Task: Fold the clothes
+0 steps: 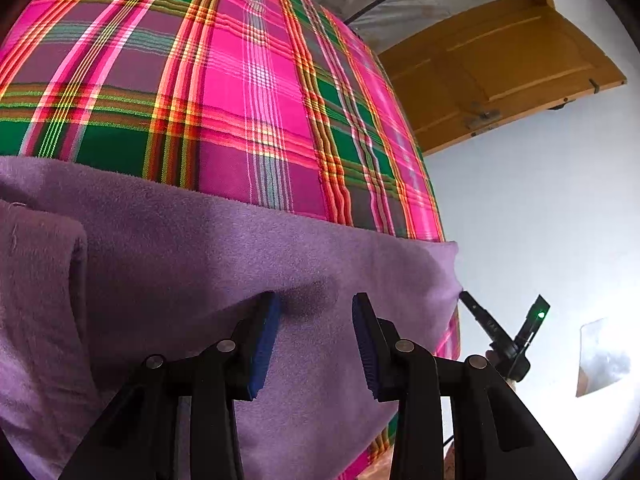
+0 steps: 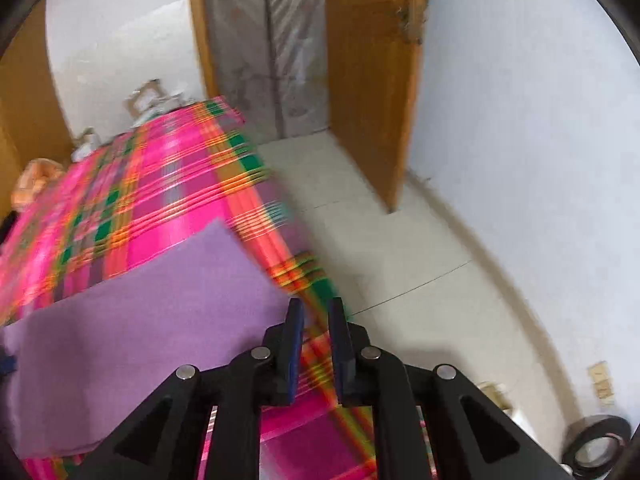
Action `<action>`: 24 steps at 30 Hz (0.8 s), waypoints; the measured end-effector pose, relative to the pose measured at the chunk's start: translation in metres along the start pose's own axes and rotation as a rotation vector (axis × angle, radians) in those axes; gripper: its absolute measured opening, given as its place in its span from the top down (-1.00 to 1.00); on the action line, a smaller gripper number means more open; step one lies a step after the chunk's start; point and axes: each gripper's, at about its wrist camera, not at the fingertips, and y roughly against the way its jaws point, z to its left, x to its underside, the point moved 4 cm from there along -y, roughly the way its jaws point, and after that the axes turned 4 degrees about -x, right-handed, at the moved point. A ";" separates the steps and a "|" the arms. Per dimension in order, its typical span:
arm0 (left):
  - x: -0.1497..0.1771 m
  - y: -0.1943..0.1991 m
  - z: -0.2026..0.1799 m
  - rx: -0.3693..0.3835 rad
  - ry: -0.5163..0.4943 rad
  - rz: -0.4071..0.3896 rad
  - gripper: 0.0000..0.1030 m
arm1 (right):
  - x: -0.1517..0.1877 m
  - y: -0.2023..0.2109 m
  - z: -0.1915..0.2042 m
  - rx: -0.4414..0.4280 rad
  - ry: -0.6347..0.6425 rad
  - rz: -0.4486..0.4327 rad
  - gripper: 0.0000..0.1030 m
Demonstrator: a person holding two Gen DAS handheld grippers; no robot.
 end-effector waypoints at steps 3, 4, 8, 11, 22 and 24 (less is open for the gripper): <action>0.000 0.000 -0.001 -0.004 -0.001 -0.002 0.24 | -0.003 0.010 -0.001 -0.004 -0.032 -0.050 0.76; 0.000 0.000 -0.001 -0.005 -0.001 -0.002 0.24 | -0.003 0.013 0.003 -0.035 -0.035 -0.071 0.76; 0.001 0.000 -0.001 -0.009 0.000 -0.004 0.24 | 0.003 0.014 0.040 -0.171 0.053 -0.096 0.68; 0.001 0.001 -0.001 -0.014 -0.003 -0.007 0.24 | 0.016 0.010 0.050 -0.187 0.092 -0.076 0.62; -0.002 -0.003 -0.014 -0.084 -0.066 0.010 0.24 | 0.049 0.013 0.056 -0.169 0.175 -0.054 0.24; -0.004 -0.007 -0.020 -0.087 -0.082 0.016 0.24 | 0.050 0.016 0.050 -0.157 0.168 -0.055 0.24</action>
